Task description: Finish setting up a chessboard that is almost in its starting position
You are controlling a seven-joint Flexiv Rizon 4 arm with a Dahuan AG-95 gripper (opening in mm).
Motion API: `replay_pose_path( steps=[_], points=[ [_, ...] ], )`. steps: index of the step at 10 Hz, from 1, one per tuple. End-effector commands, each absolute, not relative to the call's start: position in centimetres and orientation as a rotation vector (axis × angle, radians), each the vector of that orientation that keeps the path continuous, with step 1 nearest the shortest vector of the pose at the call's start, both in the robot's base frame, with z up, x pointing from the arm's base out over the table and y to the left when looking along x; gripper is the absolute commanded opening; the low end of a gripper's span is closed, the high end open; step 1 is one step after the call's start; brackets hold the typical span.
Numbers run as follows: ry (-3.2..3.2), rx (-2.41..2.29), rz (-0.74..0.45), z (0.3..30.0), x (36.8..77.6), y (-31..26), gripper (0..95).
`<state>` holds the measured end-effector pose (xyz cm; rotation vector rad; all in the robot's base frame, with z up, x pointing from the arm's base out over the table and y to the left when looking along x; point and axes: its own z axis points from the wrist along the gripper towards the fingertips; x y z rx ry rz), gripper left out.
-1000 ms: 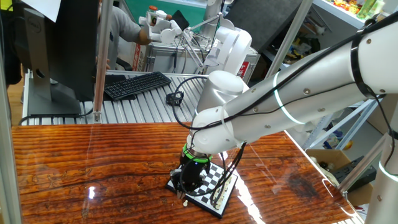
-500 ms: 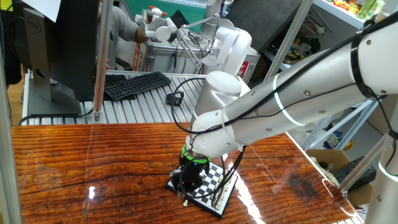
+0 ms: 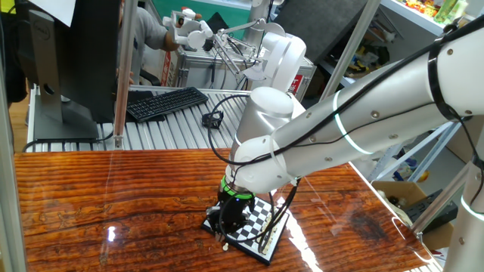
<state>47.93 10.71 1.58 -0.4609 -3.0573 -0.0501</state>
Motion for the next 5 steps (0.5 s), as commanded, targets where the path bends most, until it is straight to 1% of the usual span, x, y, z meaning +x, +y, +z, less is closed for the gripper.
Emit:
replay_pose_path(
  steps=[1,5],
  points=[
    [-3.058,-0.466,-0.050,1.61,47.95,10.71,0.0],
    [-3.056,-0.484,-0.056,1.61,47.95,10.71,0.0]
  ],
)
